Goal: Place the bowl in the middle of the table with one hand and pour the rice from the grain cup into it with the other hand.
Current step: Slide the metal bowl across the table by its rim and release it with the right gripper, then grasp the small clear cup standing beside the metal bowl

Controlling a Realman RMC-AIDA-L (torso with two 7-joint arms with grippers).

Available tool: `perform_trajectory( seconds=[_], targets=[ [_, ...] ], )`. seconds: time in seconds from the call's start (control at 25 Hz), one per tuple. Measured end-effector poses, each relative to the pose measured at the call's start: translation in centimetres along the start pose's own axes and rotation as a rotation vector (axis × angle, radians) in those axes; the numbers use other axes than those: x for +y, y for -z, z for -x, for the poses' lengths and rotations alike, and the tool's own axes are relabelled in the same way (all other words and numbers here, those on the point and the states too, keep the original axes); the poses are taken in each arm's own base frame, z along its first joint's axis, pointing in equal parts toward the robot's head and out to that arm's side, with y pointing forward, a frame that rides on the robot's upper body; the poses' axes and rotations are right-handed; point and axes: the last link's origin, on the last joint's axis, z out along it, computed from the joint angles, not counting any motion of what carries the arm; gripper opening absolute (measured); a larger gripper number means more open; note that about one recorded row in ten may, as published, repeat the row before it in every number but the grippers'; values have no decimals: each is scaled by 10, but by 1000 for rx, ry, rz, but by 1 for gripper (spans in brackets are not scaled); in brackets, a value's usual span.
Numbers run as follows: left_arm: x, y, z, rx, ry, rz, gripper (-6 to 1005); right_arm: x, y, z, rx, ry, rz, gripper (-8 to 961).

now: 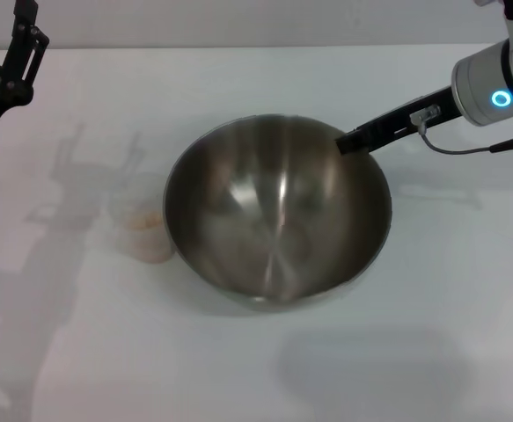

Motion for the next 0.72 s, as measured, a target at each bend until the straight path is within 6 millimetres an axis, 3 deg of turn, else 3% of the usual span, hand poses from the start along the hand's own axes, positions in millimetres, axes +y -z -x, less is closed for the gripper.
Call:
perform_trajectory(
  seconds=[0.08, 0.28, 0.44, 0.6, 0.72],
  targets=[
    [0, 0, 0, 0, 0, 0, 772, 1, 0, 1, -1, 8, -2, 82],
    [0, 2, -2, 13, 1, -1, 770, 4, 7, 11, -34, 53, -17, 280],
    [-1, 5, -3, 17, -1, -7, 768, 7, 16, 22, -71, 96, -39, 310],
    [-3, 9, -3, 13, -5, -13, 767, 15, 40, 53, -200, 247, -117, 339],
    [-5, 12, -3, 5, -12, -19, 766, 17, 46, 63, -281, 327, -167, 362]
  ],
)
